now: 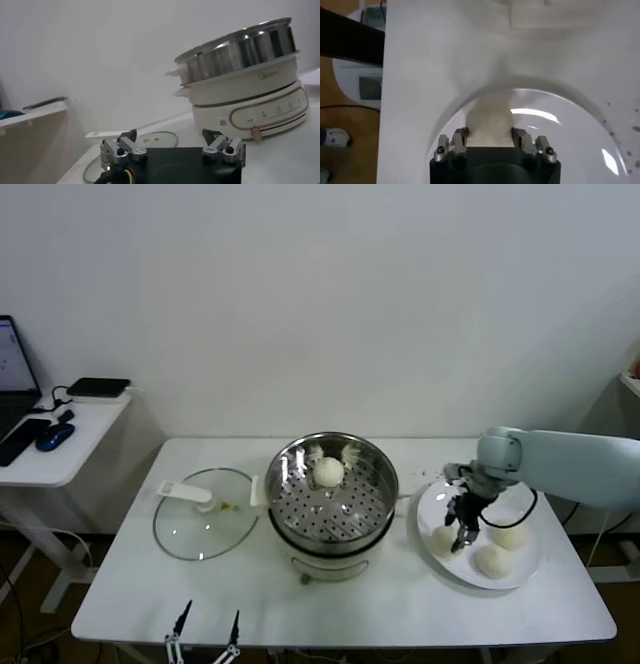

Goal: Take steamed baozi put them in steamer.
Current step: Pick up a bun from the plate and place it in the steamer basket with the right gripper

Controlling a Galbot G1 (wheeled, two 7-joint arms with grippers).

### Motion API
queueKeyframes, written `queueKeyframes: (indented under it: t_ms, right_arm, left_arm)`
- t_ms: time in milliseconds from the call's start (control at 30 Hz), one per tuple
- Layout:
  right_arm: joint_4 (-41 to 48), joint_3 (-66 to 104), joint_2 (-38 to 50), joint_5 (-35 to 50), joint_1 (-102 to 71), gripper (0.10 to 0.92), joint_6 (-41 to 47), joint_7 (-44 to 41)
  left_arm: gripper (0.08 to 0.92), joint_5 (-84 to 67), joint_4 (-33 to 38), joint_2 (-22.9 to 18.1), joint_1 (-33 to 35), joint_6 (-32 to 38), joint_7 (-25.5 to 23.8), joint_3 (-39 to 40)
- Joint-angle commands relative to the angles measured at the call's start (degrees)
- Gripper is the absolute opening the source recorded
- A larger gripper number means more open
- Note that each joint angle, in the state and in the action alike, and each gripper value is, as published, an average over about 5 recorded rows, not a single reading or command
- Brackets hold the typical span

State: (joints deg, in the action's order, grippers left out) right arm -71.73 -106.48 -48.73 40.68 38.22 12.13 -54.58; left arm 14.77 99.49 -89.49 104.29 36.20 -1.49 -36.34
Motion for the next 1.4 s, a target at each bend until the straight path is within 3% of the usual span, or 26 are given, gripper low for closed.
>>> queueKeyframes:
  t_ms: [33,300,667,1000,1400]
  right_arm:
    - [-9.68,-10.58,-0.52,7.34,21.88,0.594,-0.94,-4.65]
    - [-11.71,-10.47,-5.59,14.81,31.96,0.594,-1.58,-8.05]
    - [-5.02,0.24,-18.32,20.41,26.05,0.591,2.28,-5.60]
    - [3.02,5.67,-29.62,20.34,14.78,0.594,4.07,-3.41]
    - [10.99,8.77,-33.82,16.41,4.63,0.592,4.09,-2.73]
  left_arm:
    - [0.823,-0.10,-0.38,0.49,-0.13,0.13,-0.02,0.39]
    - [0.823,0.01,0.04,0.80,0.29,-0.16,-0.11,1.23]
    - [0.823,-0.07,0.89,0.95,0.31,-0.36,-0.21,2.04]
    - [0.823,-0.24,1.47,0.76,0.21,-0.70,-0.33,1.76]
    - [0.823,-0.19,0.47,0.43,-0.23,-0.23,-0.19,1.39]
